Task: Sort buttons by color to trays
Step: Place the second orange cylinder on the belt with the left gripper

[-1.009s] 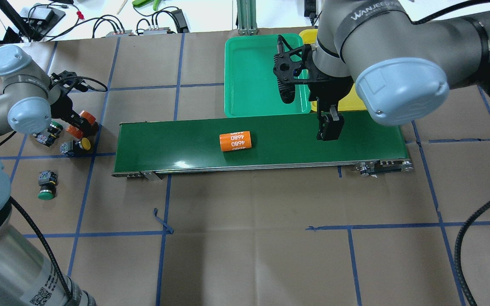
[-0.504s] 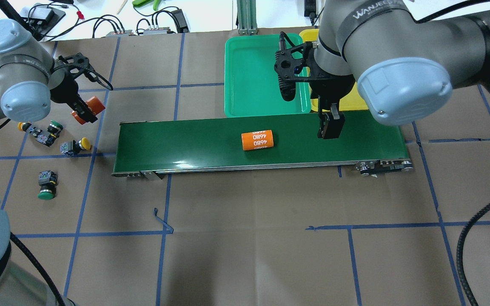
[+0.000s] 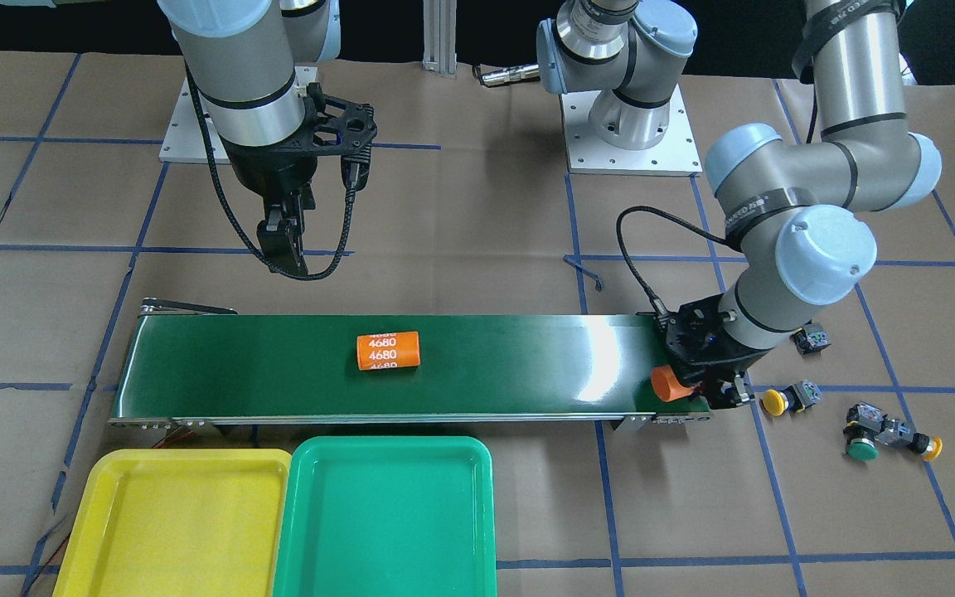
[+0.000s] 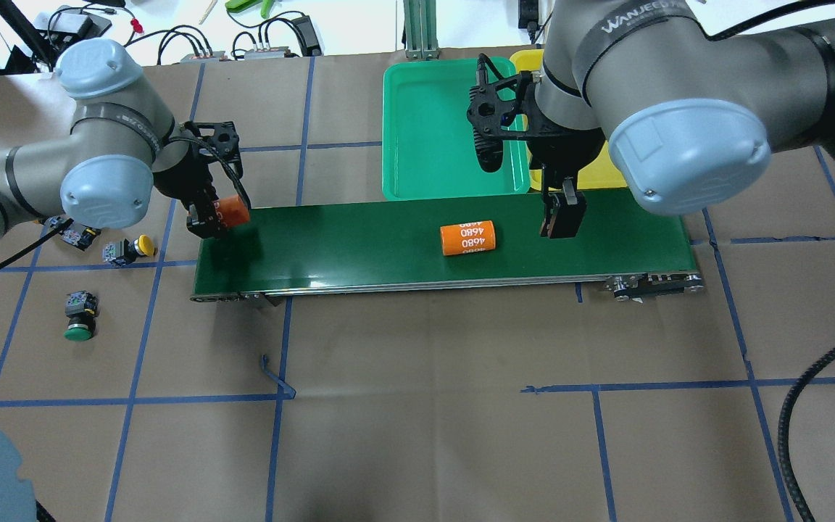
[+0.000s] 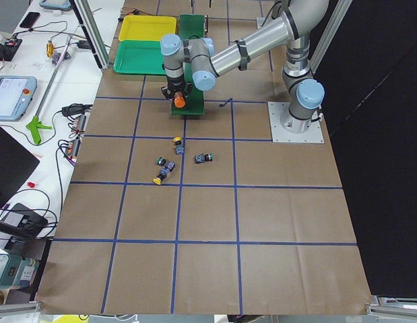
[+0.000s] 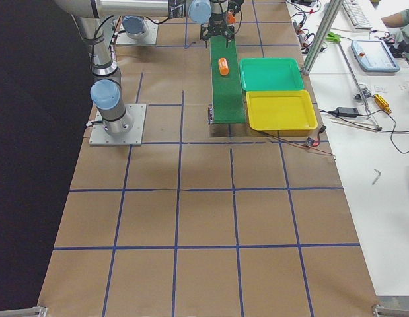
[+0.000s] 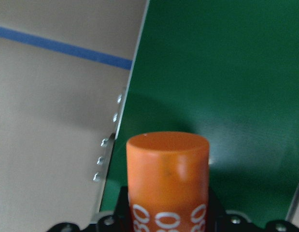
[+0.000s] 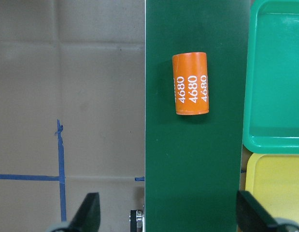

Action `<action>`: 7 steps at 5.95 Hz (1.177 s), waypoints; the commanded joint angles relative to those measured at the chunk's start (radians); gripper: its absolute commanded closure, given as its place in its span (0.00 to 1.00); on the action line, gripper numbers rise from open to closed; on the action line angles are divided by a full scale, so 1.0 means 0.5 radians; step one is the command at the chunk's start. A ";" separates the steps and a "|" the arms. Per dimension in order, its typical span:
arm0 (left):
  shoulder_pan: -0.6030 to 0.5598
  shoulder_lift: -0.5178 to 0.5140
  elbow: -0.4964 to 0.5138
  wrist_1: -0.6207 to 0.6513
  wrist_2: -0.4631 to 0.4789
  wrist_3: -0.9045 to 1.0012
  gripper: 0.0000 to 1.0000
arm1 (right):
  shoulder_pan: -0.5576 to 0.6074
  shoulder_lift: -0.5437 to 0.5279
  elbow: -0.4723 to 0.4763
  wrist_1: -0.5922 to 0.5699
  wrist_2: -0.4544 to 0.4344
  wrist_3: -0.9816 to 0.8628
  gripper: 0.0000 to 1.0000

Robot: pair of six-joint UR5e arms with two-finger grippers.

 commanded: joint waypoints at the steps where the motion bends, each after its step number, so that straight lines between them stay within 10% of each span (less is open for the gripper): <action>1: -0.148 0.026 -0.072 -0.008 0.001 0.063 0.92 | 0.000 0.001 0.000 0.000 0.003 0.004 0.00; 2: -0.149 0.017 -0.081 -0.008 -0.014 0.065 0.03 | 0.000 0.001 0.000 0.000 0.003 0.004 0.00; 5: -0.034 0.154 -0.057 -0.029 0.011 -0.234 0.02 | 0.000 0.001 0.003 0.000 0.012 0.004 0.00; 7: 0.447 0.139 -0.060 -0.079 -0.132 -0.184 0.02 | 0.000 0.001 0.006 0.003 0.021 0.001 0.00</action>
